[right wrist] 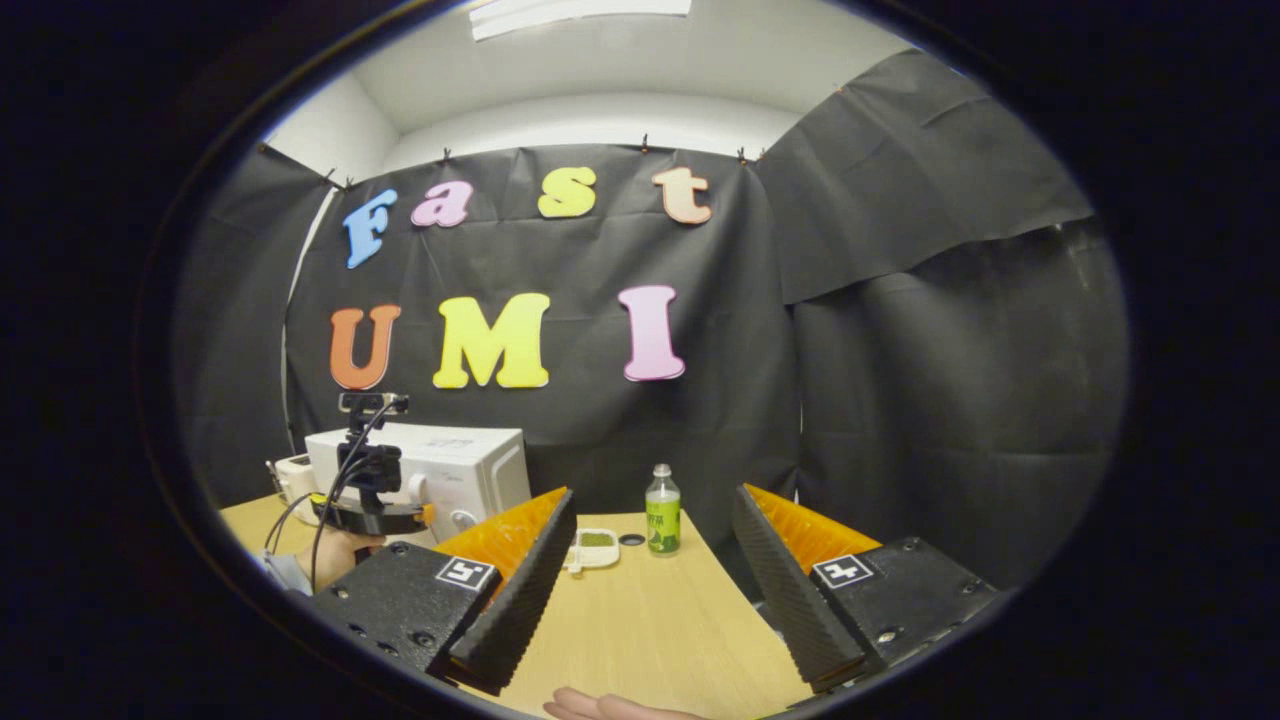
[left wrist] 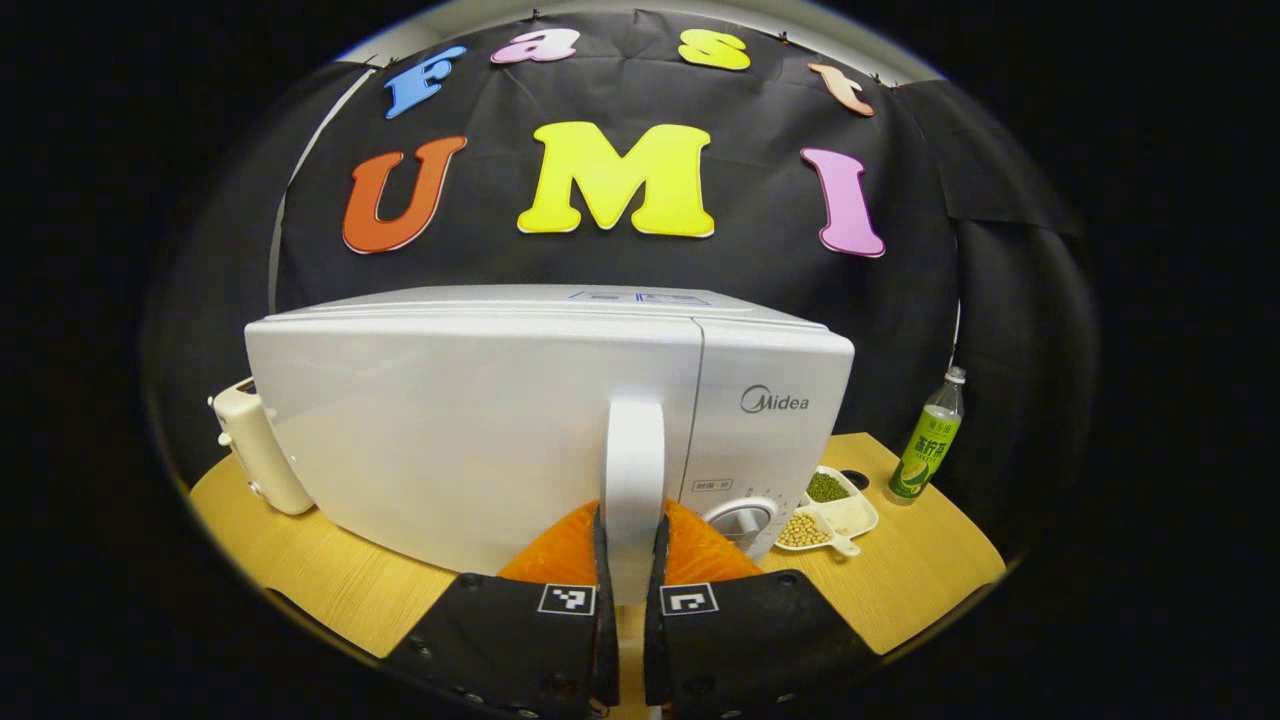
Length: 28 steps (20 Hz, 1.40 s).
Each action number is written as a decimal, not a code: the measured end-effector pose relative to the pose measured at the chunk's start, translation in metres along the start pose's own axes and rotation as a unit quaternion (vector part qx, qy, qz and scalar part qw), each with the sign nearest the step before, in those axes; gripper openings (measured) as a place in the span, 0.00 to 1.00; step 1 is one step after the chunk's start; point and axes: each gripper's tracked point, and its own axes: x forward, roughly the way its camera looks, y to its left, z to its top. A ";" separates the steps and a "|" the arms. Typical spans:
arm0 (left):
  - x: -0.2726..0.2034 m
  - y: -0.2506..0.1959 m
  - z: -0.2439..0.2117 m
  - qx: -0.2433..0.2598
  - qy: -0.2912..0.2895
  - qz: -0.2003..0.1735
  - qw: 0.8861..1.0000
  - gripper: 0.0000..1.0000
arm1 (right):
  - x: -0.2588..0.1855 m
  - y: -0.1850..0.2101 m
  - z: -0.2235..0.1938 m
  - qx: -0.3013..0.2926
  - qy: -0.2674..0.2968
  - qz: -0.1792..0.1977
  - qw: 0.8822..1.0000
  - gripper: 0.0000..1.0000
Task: Open the microwave oven with the left hand, put the food in, and close the microwave oven.
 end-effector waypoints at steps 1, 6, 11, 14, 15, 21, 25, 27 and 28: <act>0.000 0.001 -0.005 -0.003 0.009 -0.001 1.000 0.09 | 0.000 -0.002 -0.002 0.001 0.001 -0.002 1.000 1.00; -0.018 0.001 -0.004 -0.011 0.005 -0.004 1.000 0.10 | -0.006 -0.012 -0.002 -0.002 -0.004 -0.012 1.000 1.00; -0.054 0.011 -0.016 0.019 -0.003 -0.031 0.999 0.09 | -0.006 -0.005 -0.010 0.007 0.011 -0.007 1.000 0.92; -0.091 0.022 -0.027 0.012 0.003 -0.063 0.998 0.09 | -0.013 0.005 -0.012 0.015 0.021 -0.001 1.000 1.00; -0.103 0.028 -0.030 0.011 0.001 -0.071 0.997 0.08 | -0.016 0.007 -0.011 0.013 0.022 -0.002 1.000 1.00; -0.159 0.068 -0.043 0.016 -0.019 -0.083 0.996 0.09 | -0.042 0.038 -0.004 0.006 0.025 0.009 1.000 1.00; -0.198 0.110 -0.054 0.024 -0.020 -0.073 0.997 0.09 | -0.060 0.053 0.004 -0.005 0.017 0.017 1.000 1.00; -0.220 0.140 -0.063 0.016 -0.016 -0.053 0.998 0.08 | -0.064 0.060 0.003 -0.012 0.019 0.020 1.000 1.00; -0.232 0.155 -0.072 0.010 -0.011 -0.043 0.999 0.17 | -0.066 0.063 0.004 -0.015 0.018 0.023 0.999 0.91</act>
